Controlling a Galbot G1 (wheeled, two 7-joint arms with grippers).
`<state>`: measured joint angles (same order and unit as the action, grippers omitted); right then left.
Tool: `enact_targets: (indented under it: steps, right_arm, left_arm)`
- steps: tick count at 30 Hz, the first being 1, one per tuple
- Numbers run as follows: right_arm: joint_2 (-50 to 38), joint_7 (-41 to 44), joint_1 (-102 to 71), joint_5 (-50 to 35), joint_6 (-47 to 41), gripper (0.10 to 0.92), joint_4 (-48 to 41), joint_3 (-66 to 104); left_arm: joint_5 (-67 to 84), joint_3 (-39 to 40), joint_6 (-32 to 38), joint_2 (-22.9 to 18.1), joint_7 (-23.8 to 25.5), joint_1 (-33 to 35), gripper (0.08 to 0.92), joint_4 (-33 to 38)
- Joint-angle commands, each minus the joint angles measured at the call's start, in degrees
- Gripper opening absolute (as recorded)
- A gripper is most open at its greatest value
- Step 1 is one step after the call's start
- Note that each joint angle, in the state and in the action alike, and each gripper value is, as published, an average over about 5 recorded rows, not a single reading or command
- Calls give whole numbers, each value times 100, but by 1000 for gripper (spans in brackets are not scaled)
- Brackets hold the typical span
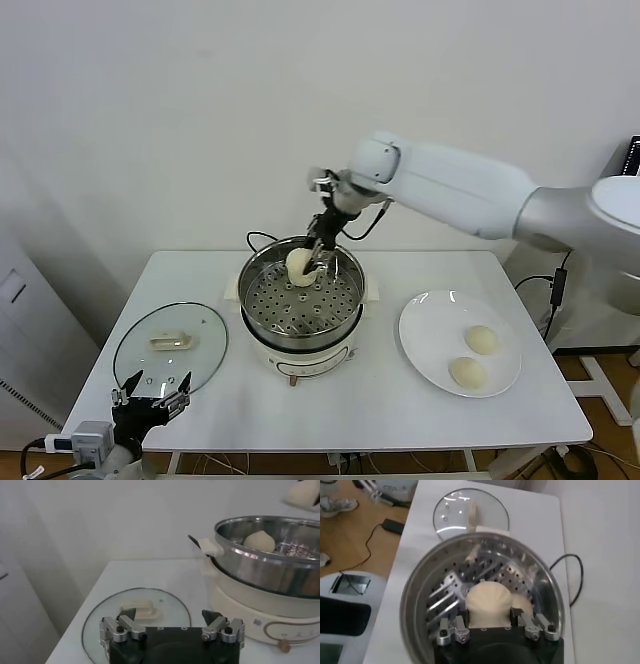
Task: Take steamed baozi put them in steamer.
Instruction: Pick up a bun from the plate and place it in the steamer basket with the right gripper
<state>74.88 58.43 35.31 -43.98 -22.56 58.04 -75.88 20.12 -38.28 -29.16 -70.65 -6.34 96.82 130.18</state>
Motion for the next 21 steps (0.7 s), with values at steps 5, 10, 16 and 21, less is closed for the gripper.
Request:
enact_targets:
  steps: [5,10,16,21]
  right_arm:
    - [743,-455,-506,24,-206,501,-509,24]
    - [831,-587,-717,257,-248,501,-621,82]
    - [868,-636,-898,436,-268,501,-666,93]
    - [893,-658,-973,579,-292,501,-725,98]
  left_arm:
    - [1,4,3,-11,5,-4,823,-2]
    - [5,-12,19,-5,6,6,823,-15]
    - [8,-16,29,-14,8,4,823,-33]
    - [8,-18,31,-16,9,3,823,-25]
